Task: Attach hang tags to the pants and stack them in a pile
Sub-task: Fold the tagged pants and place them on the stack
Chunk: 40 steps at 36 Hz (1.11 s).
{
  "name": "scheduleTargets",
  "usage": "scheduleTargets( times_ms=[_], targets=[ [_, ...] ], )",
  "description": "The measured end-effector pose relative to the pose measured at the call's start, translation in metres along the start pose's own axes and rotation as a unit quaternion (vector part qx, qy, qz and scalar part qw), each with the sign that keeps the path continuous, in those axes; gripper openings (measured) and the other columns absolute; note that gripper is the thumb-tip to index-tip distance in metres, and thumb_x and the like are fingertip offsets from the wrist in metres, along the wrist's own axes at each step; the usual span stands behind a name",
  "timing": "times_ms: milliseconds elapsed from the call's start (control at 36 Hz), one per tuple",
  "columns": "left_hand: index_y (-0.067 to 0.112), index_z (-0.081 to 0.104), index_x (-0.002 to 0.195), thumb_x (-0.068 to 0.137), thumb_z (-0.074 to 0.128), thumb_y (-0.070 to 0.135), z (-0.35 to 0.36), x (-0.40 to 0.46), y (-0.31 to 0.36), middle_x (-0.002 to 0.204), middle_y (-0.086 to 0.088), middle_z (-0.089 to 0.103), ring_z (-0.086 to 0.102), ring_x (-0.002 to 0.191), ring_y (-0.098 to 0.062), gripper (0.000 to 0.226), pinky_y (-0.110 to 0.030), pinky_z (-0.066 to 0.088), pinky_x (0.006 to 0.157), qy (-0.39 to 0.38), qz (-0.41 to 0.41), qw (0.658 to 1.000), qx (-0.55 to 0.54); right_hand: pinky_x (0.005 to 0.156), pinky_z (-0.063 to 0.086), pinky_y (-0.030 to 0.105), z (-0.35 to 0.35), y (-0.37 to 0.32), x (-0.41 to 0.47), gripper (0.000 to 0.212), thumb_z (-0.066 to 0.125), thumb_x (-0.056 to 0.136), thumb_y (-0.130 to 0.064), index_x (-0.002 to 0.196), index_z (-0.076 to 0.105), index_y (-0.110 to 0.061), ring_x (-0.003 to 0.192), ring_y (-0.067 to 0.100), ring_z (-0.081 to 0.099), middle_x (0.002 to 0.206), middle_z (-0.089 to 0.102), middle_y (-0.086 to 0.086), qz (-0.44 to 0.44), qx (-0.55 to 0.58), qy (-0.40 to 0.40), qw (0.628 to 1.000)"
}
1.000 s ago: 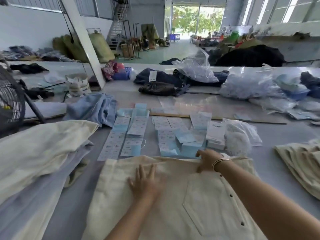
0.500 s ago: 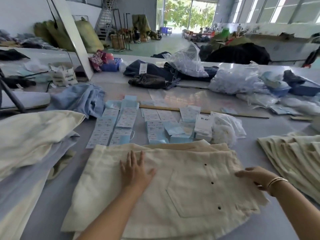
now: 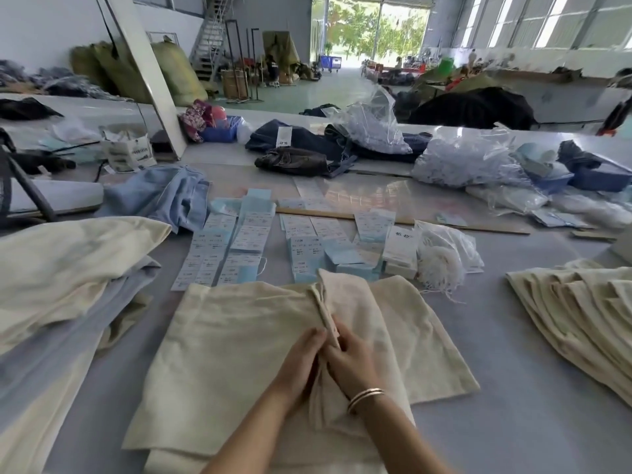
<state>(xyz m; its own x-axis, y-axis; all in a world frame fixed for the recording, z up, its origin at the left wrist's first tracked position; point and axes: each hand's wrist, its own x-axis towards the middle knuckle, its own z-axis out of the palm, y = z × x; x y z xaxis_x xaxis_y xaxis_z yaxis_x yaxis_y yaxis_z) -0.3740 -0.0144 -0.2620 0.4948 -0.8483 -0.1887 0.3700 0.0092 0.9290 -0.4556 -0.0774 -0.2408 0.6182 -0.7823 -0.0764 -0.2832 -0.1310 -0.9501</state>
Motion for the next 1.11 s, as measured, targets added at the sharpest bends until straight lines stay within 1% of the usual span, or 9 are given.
scheduleTargets(
  times_ms=[56, 111, 222, 306, 583, 722, 861, 1028, 1111],
  targets=[
    [0.010, 0.070, 0.104, 0.090, 0.056, 0.030, -0.002, 0.003, -0.004, 0.107, -0.012, 0.071, 0.063, 0.109, -0.029, 0.028, -0.028, 0.051, 0.090, 0.015, 0.026, 0.999, 0.037, 0.098, 0.048, 0.037, -0.002, 0.009, 0.005, 0.041, 0.061, 0.086, -0.006, 0.126, 0.062, -0.017, 0.106, 0.012, 0.063, 0.111, 0.070, -0.002, -0.001, 0.055, 0.003, 0.998],
    [0.012, 0.070, 0.104, 0.095, 0.054, 0.024, -0.002, 0.005, -0.007, 0.108, -0.010, 0.071, 0.063, 0.110, -0.028, 0.023, -0.032, 0.050, 0.094, 0.019, 0.028, 0.998, 0.046, 0.099, 0.048, 0.036, -0.009, 0.012, 0.007, 0.038, 0.060, 0.088, -0.010, 0.124, 0.064, -0.022, 0.112, 0.013, 0.062, 0.113, 0.070, -0.004, -0.012, 0.065, -0.013, 0.998],
    [0.011, 0.066, 0.115, 0.087, 0.057, 0.037, -0.003, 0.004, -0.006, 0.114, -0.009, 0.070, 0.064, 0.112, -0.026, 0.039, -0.040, 0.047, 0.100, 0.014, 0.022, 0.999, 0.033, 0.098, 0.049, 0.037, -0.017, 0.011, 0.005, 0.022, 0.058, 0.093, -0.015, 0.106, 0.071, -0.026, 0.110, 0.018, 0.063, 0.108, 0.072, -0.003, -0.004, 0.128, -0.034, 0.991],
    [0.015, 0.065, 0.114, 0.095, 0.054, 0.022, -0.004, 0.006, -0.008, 0.114, -0.007, 0.070, 0.064, 0.110, -0.022, 0.024, -0.034, 0.050, 0.094, 0.017, 0.026, 0.998, 0.048, 0.101, 0.046, 0.045, -0.018, 0.012, 0.005, 0.020, 0.054, 0.096, -0.016, 0.104, 0.071, -0.022, 0.109, 0.022, 0.064, 0.107, 0.072, 0.003, 0.010, 0.156, -0.030, 0.987],
    [0.010, 0.058, 0.119, 0.085, 0.065, 0.006, -0.005, 0.002, -0.007, 0.110, -0.005, 0.069, 0.066, 0.103, -0.017, 0.035, -0.027, 0.051, 0.088, -0.005, 0.056, 0.994, 0.091, 0.100, 0.044, 0.043, -0.022, 0.014, 0.004, 0.037, 0.048, 0.087, -0.011, 0.120, 0.061, -0.001, 0.108, 0.032, 0.061, 0.118, 0.064, 0.023, 0.060, 0.407, -0.082, 0.908],
    [0.016, 0.057, 0.116, 0.071, 0.065, 0.026, -0.003, 0.003, -0.007, 0.109, -0.003, 0.068, 0.066, 0.098, -0.010, 0.046, -0.022, 0.051, 0.085, -0.004, 0.061, 0.991, 0.120, 0.108, 0.038, 0.041, -0.026, 0.013, 0.005, 0.048, 0.030, 0.093, 0.004, 0.135, 0.050, -0.008, 0.122, 0.027, 0.054, 0.131, 0.059, 0.015, 0.042, 0.393, -0.101, 0.913],
    [0.015, 0.057, 0.119, 0.063, 0.072, 0.038, -0.003, 0.003, -0.008, 0.110, -0.004, 0.070, 0.067, 0.102, -0.017, 0.062, -0.029, 0.053, 0.087, -0.004, 0.059, 0.993, 0.106, 0.108, 0.034, 0.048, -0.030, 0.016, 0.004, 0.064, 0.027, 0.085, 0.012, 0.145, 0.034, -0.008, 0.117, 0.036, 0.054, 0.129, 0.056, 0.026, 0.057, 0.346, -0.125, 0.928],
    [0.012, 0.063, 0.113, 0.071, 0.068, 0.022, -0.003, 0.003, -0.006, 0.105, -0.007, 0.072, 0.069, 0.096, -0.018, 0.044, -0.028, 0.054, 0.082, 0.007, 0.043, 0.995, 0.086, 0.091, 0.045, 0.039, -0.035, 0.014, -0.001, 0.066, 0.034, 0.083, 0.022, 0.145, 0.033, -0.002, 0.107, 0.036, 0.052, 0.126, 0.051, 0.034, 0.061, 0.327, -0.136, 0.933],
    [0.006, 0.066, 0.109, 0.071, 0.064, 0.014, -0.004, 0.001, -0.003, 0.103, -0.016, 0.072, 0.069, 0.091, -0.027, 0.039, -0.032, 0.056, 0.075, 0.008, 0.005, 1.000, -0.001, 0.099, 0.038, 0.046, -0.040, 0.016, -0.002, 0.065, 0.036, 0.080, 0.022, 0.142, 0.035, 0.003, 0.109, 0.038, 0.047, 0.129, 0.044, 0.041, 0.079, 0.379, -0.114, 0.915]
  ],
)
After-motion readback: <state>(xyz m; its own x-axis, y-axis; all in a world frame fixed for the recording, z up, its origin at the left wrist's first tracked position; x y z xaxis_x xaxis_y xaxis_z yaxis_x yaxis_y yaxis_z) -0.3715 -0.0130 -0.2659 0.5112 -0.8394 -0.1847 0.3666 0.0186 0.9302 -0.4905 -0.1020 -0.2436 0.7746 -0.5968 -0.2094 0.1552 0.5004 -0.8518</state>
